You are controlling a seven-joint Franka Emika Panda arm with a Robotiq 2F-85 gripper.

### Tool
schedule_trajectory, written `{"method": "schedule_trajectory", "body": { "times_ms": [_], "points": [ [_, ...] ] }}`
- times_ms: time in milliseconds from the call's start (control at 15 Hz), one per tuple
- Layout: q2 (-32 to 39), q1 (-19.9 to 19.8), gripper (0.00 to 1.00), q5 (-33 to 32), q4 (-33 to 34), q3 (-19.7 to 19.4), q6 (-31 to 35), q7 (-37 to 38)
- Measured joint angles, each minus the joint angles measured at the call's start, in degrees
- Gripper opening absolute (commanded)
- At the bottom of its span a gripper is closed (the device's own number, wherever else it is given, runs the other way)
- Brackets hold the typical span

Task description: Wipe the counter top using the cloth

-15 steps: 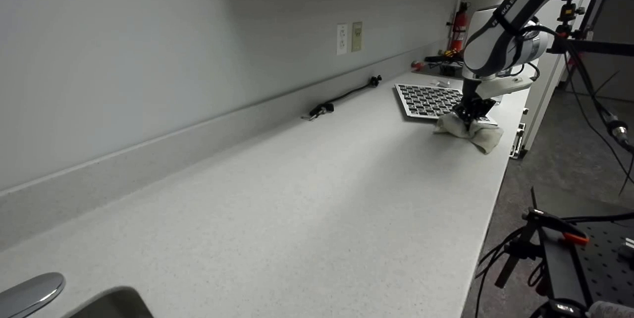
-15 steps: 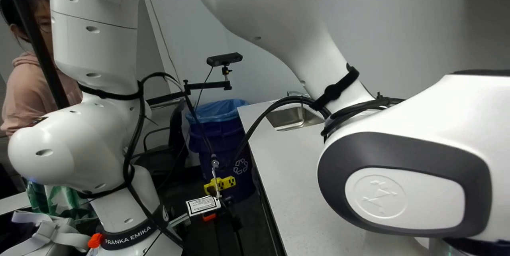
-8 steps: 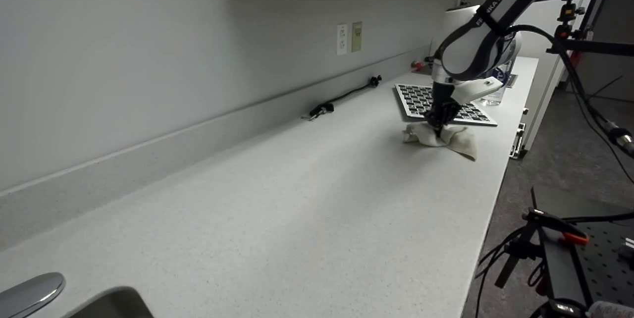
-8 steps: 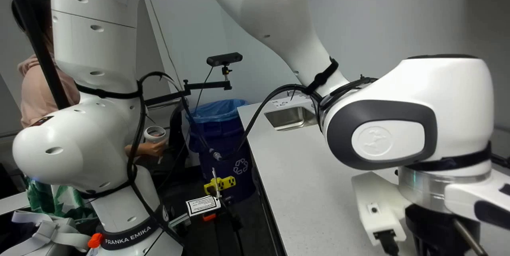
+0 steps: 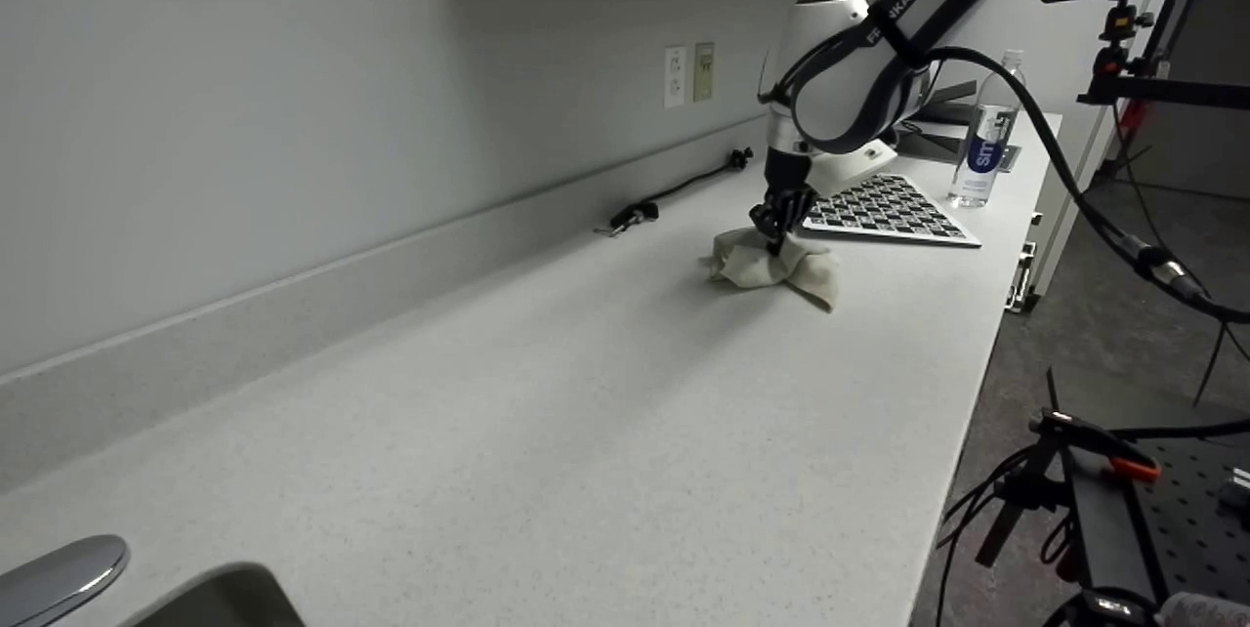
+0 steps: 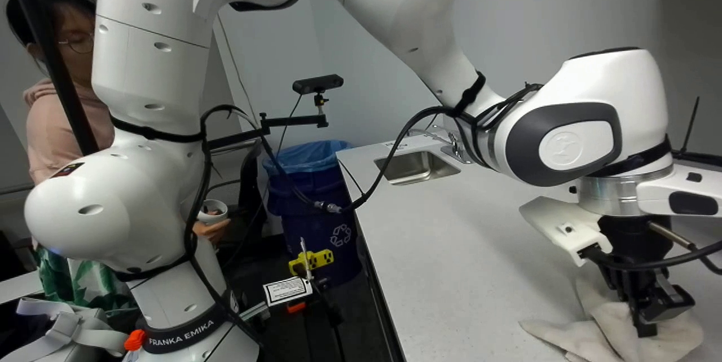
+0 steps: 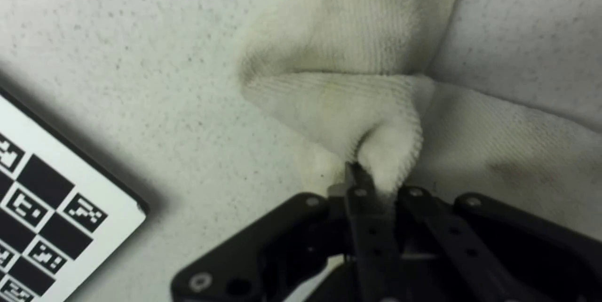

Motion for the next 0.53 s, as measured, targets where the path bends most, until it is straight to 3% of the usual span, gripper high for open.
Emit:
{"method": "schedule_trajectory", "body": {
  "times_ms": [267, 533],
  "points": [
    [1.9, -0.8, 0.02, -1.9, 1.3, -3.8, 0.0, 0.0],
    [2.0, -3.0, 0.02, -3.8, -1.9, -8.8, 0.0, 0.0]
  ]
}}
